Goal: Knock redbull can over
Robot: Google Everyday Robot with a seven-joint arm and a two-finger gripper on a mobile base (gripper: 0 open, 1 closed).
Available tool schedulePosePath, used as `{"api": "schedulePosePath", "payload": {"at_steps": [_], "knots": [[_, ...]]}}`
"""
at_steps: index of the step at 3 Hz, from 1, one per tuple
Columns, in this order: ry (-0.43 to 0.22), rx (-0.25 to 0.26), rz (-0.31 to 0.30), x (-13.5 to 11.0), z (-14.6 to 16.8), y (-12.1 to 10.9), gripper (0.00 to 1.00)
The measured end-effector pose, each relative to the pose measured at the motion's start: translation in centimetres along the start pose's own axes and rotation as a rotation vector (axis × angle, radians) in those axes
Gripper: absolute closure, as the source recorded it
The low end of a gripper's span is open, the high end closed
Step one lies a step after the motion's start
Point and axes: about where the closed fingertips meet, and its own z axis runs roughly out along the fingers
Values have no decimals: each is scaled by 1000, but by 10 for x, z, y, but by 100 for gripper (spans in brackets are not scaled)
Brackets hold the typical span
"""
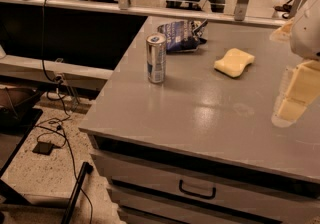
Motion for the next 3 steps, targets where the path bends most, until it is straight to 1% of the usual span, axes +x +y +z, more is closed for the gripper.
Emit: {"api": "schedulePosePath", "payload": {"at_steps": [1,2,3], "knots": [[0,0,0,0,0,0,0],[-68,-9,-22,-17,-1,-23,0],[-220,-46,-113,-90,13,-81,0]]}}
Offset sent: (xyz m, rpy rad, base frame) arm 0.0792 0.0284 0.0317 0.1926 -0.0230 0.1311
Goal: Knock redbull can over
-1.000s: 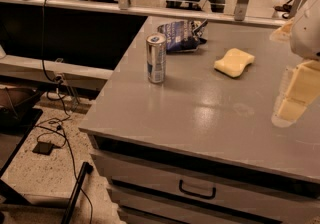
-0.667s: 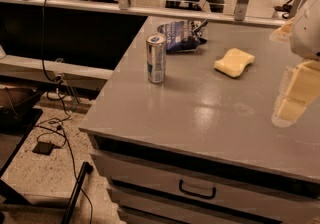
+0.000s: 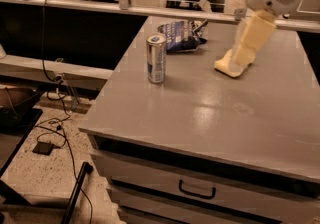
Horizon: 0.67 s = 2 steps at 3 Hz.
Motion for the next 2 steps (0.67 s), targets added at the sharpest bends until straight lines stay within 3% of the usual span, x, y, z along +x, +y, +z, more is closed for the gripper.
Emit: {"api": "schedulePosePath", "payload": {"at_steps": [1,2], "knots": [[-46,-10,-87,-59,21,-39,0],[-51,6,-83,-58,19,-40,0]]}}
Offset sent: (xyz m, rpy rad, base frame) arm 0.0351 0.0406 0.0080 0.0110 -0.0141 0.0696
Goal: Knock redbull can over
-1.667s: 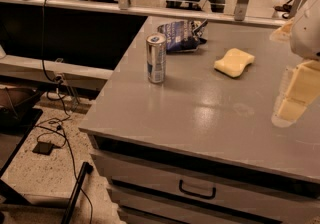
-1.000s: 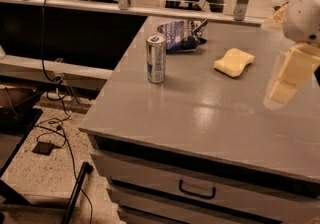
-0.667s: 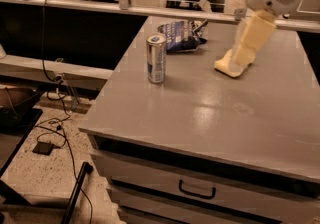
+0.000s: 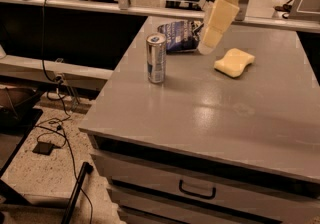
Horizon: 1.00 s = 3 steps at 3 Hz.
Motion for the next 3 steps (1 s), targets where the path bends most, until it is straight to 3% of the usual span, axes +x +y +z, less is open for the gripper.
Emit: {"api": "schedulePosePath", "payload": {"at_steps": [1,2,3], "knots": [[-173,-37,-21,5,44,5,0],[-468,11,-27,-14,70,-5,0],[-533,30,-19,-26,71,-10,0]]}}
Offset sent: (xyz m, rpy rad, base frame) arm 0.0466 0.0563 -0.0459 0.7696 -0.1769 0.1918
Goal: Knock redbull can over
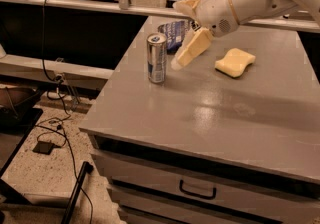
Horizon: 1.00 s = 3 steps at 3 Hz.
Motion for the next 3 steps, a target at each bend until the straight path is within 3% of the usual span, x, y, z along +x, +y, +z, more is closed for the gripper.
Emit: {"api": "schedulePosePath", "payload": {"at_steps": [1,2,3], "knots": [[-38,15,102,11,11,4,0],[-166,56,176,22,31,2,0],[-319,171,211,29,47,-2,0]]}}
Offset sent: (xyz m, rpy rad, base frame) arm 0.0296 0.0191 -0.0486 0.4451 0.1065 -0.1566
